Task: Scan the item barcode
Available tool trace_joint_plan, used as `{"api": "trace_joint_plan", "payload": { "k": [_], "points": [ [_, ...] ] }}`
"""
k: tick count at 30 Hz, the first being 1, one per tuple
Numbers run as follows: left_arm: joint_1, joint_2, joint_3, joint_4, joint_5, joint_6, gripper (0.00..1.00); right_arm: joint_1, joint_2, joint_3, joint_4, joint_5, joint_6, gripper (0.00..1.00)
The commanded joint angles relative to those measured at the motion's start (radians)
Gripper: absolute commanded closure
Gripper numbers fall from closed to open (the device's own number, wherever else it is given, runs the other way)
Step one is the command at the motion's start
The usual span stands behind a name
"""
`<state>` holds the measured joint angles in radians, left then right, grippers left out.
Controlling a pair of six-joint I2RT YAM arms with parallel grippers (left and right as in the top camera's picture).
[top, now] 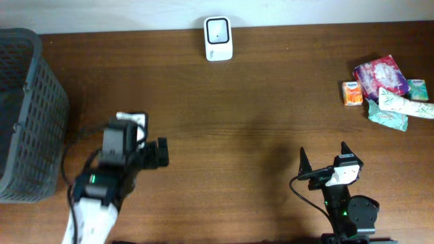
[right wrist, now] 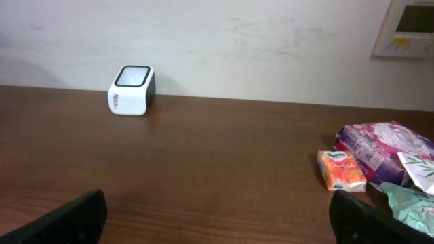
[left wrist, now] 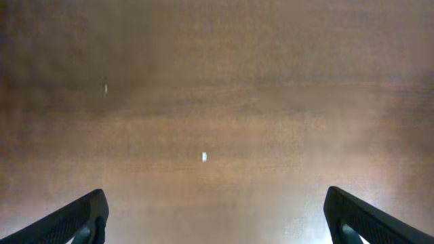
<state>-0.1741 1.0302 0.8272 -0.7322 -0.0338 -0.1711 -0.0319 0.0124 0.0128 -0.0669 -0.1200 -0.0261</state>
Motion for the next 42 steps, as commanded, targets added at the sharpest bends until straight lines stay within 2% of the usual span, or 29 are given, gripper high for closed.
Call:
{"api": "trace_joint_plan", "payload": {
  "k": [1, 4, 11, 18, 20, 24, 27, 29, 31, 33, 35, 42],
  "points": [
    [0.002, -0.149, -0.055, -0.010, 0.002, 0.020, 0.01, 0.006, -0.005, -0.007, -0.003, 0.005, 0.008, 0.01],
    [0.002, -0.182, -0.089, 0.005, 0.001, 0.024, 0.01, 0.006, -0.005, -0.007, -0.003, 0.005, 0.008, 0.01],
    [0.002, -0.555, -0.398, 0.299, 0.004, 0.058, 0.01, 0.006, -0.005, -0.007, -0.003, 0.005, 0.008, 0.01],
    [0.008, -0.769, -0.649, 0.590, 0.005, 0.082, 0.01, 0.005, -0.005, -0.007, -0.003, 0.005, 0.008, 0.01],
    [0.027, -0.819, -0.686, 0.624, 0.017, 0.113, 0.01, 0.006, -0.005, -0.007, -0.003, 0.005, 0.008, 0.02],
    [0.107, -0.929, -0.753, 0.628, 0.016, 0.113, 0.01, 0.006, -0.005, -0.007, -0.003, 0.005, 0.008, 0.01],
    [0.115, -0.991, -0.819, 0.731, 0.008, 0.113, 0.01, 0.005, -0.005, -0.007, -0.003, 0.005, 0.008, 0.01],
    [0.146, -1.020, -0.819, 0.720, 0.008, 0.113, 0.01, 0.006, -0.005, -0.007, -0.003, 0.005, 0.008, 0.01],
    [0.178, -1.026, -0.819, 0.650, 0.013, 0.113, 0.01, 0.006, -0.005, -0.007, -0.003, 0.005, 0.008, 0.01],
    [0.178, -1.026, -0.819, 0.649, 0.013, 0.121, 0.01, 0.006, -0.005, -0.007, -0.003, 0.005, 0.008, 0.01],
    [0.178, -1.026, -0.819, 0.649, 0.020, 0.211, 0.01, 0.006, -0.005, -0.007, -0.003, 0.005, 0.008, 0.01],
    [0.178, -1.025, -0.819, 0.647, 0.024, 0.213, 0.01, 0.005, -0.005, -0.007, -0.003, 0.005, 0.008, 0.01]
  ]
}}
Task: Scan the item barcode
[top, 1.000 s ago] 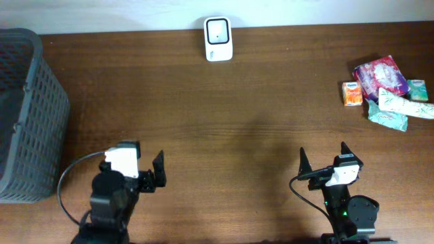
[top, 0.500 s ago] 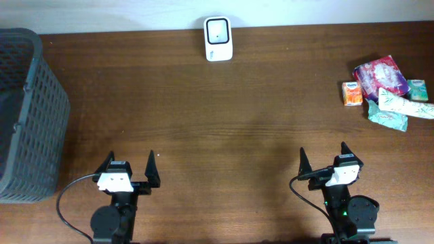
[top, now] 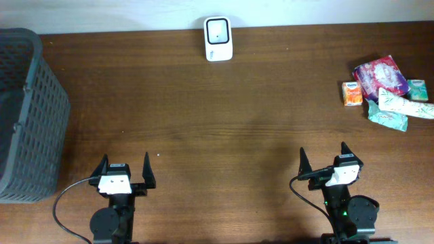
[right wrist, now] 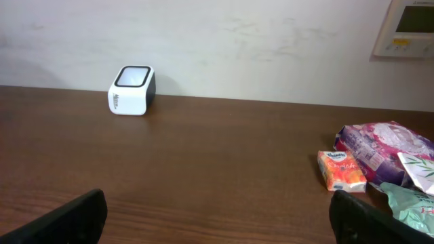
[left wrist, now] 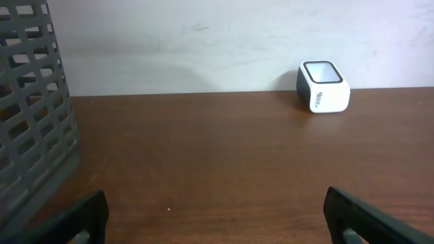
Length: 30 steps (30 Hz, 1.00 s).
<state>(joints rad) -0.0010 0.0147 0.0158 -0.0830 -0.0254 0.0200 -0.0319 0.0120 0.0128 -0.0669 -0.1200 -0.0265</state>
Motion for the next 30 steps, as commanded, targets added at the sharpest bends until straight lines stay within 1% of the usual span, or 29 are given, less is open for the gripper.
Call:
{"api": "trace_joint_plan", "payload": {
  "k": [1, 11, 12, 13, 14, 30],
  "points": [
    [0.005, -0.010, -0.008, -0.002, 0.016, 0.022, 0.01, 0.006, -0.005, -0.007, -0.003, 0.005, 0.009, 0.01],
    [0.005, -0.010, -0.007, -0.004, 0.023, 0.018, 0.01, 0.006, -0.005, -0.007, -0.003, 0.005, 0.009, 0.01],
    [0.005, -0.010, -0.007, -0.004, 0.022, 0.005, 0.01, 0.006, -0.005, -0.007, -0.003, 0.005, 0.009, 0.01],
    [0.005, -0.010, -0.007, -0.004, 0.023, -0.032, 0.01, 0.005, -0.005, -0.007, -0.003, 0.005, 0.009, 0.01],
    [0.005, -0.010, -0.007, -0.004, 0.023, -0.035, 0.01, 0.006, -0.005, -0.007, -0.003, 0.005, 0.009, 0.01],
    [0.005, -0.010, -0.007, -0.001, 0.022, -0.034, 0.01, 0.006, -0.005, -0.007, -0.003, 0.005, 0.009, 0.02]
  ]
}}
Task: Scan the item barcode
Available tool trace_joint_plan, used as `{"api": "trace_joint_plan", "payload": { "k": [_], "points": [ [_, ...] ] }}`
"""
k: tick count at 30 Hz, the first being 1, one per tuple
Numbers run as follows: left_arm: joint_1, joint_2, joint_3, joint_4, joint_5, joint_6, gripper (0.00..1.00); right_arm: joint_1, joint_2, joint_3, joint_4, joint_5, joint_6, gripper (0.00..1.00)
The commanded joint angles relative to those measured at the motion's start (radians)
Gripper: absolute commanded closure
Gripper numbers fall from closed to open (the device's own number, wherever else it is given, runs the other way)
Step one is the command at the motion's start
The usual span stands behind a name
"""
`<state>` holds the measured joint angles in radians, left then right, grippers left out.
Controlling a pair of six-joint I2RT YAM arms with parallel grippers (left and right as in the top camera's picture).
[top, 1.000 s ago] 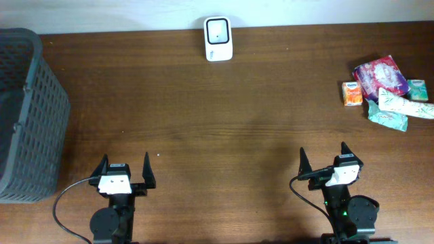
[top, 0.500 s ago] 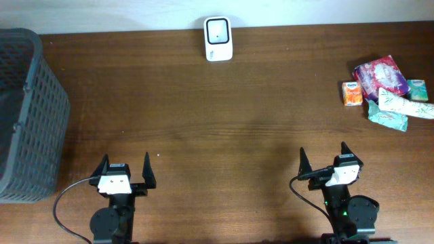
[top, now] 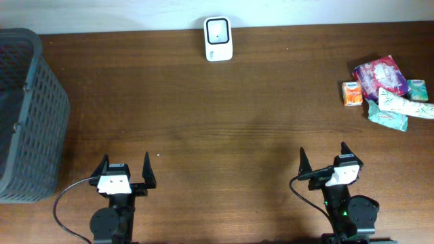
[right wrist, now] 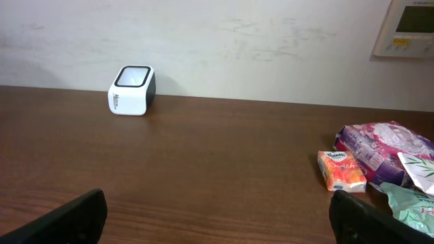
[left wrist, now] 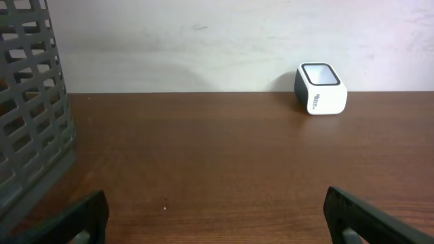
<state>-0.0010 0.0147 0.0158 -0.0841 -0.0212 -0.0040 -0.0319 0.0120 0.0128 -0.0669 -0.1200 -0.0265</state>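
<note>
A white barcode scanner (top: 218,30) with a dark window stands at the table's far edge; it shows as the scanner (left wrist: 320,89) in the left wrist view and the scanner (right wrist: 131,90) in the right wrist view. A heap of packets (top: 384,91) lies at the far right, among them a small orange packet (top: 352,93) and a pink-purple pack (right wrist: 383,150). My left gripper (top: 124,169) rests open at the near left, nothing between its fingers. My right gripper (top: 323,159) rests open at the near right, likewise empty.
A dark grey mesh basket (top: 27,115) stands at the table's left edge, seen as the basket (left wrist: 30,102) in the left wrist view. A white wall runs behind the table, with a wall control panel (right wrist: 409,27) at the upper right.
The left wrist view has shifted very slightly, the scanner sitting a touch higher and to the left. Both grippers stay open in the same places.
At the oldest moment my left arm was stretched out by the basket, its open gripper facing down at bare table. Then it was drawn back to the near left edge, facing the scanner. It stays there now. My right arm kept still throughout.
</note>
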Motion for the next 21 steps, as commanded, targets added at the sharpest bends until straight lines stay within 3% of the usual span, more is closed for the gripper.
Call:
{"api": "trace_joint_plan", "payload": {
  "k": [1, 21],
  "points": [
    [0.005, -0.010, -0.007, 0.000, 0.018, -0.010, 0.01, 0.005, -0.005, -0.007, -0.003, 0.005, 0.009, 0.01],
    [0.005, -0.010, -0.007, 0.000, 0.018, -0.010, 0.01, 0.006, -0.006, -0.007, -0.005, 0.020, 0.009, 0.01]
  ]
}}
